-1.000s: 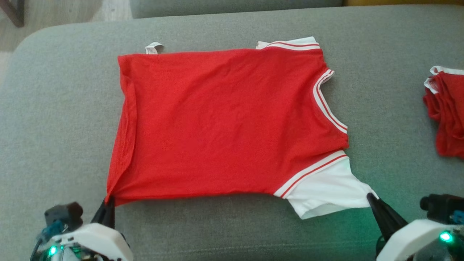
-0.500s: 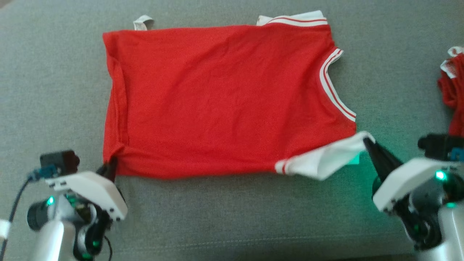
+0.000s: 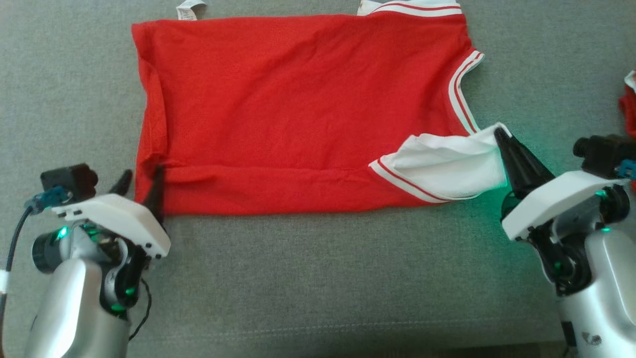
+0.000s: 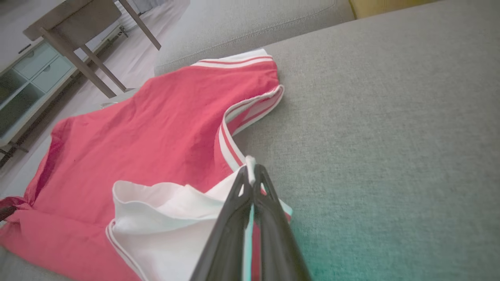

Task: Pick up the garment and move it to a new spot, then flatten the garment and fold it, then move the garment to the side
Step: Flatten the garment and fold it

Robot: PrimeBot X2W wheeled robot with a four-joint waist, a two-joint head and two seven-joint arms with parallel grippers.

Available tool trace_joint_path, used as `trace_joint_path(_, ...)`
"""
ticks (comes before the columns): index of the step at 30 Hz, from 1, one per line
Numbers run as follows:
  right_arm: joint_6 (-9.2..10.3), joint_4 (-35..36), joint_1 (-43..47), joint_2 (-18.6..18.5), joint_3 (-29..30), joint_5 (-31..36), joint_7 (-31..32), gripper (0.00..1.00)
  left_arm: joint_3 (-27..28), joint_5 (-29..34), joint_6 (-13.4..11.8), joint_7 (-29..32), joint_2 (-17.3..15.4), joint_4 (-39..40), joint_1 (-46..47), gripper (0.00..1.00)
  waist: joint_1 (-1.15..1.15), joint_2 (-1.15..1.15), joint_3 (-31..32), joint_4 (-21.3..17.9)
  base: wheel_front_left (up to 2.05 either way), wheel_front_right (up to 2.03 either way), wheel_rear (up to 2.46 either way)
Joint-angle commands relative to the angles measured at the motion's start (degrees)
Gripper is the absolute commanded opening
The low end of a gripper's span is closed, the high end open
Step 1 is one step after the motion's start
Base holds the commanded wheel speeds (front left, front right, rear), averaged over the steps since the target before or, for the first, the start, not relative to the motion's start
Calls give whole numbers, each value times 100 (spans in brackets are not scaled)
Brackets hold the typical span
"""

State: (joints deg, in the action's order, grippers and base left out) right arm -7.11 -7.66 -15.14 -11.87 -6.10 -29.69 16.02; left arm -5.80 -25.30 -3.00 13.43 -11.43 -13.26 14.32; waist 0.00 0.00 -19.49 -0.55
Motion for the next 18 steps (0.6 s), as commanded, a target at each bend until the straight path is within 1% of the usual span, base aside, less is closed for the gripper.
trace_joint_path(1, -37, 169, -136, -113, -133, -11, -98, 0, 189, 25, 25, -66, -117, 144, 205, 100, 0, 0, -13, 8, 0, 0, 0)
trace_joint_path(2, -37, 137, -168, -139, -173, -22, -247, 0, 189, 15, 34, -141, -90, 91, 239, 100, 0, 0, -26, 15, 0, 0, 0)
trace_joint_path(3, -37, 102, -192, -169, -225, -37, -373, 36, 201, 21, 33, -266, -68, 52, 271, 100, 0, 0, -33, 19, 0, 0, 0)
trace_joint_path(4, -37, 76, -210, -206, -290, -41, -503, 93, 206, 41, 26, -395, -47, 8, 287, 100, 0, 0, -35, 21, 0, 0, 0)
trace_joint_path(5, -37, 73, -223, -243, -352, -51, -676, 100, 211, 58, 22, -549, -17, -18, 289, 100, 0, 0, -36, 26, 0, 0, 0)
trace_joint_path(9, -37, 130, -175, -343, -480, 65, -1517, 100, 238, 268, -100, -1395, 97, -12, 211, 100, 0, 0, -3, 44, 0, 0, 0)
trace_joint_path(13, -37, 261, 14, -392, -444, 574, -2280, 100, 184, 626, -326, -2233, 182, 108, 26, 100, 0, 0, 103, 69, 0, 0, 0)
trace_joint_path(15, -37, 345, 162, -381, -351, 859, -2475, 100, 128, 816, -448, -2515, 215, 243, -111, 100, 0, 0, 173, 76, 0, 0, 0)
trace_joint_path(18, -37, 555, 423, -289, -186, 1177, -2609, 100, 73, 1009, -574, -2707, 264, 520, -324, 100, 0, 0, 286, 63, 0, 0, 0)
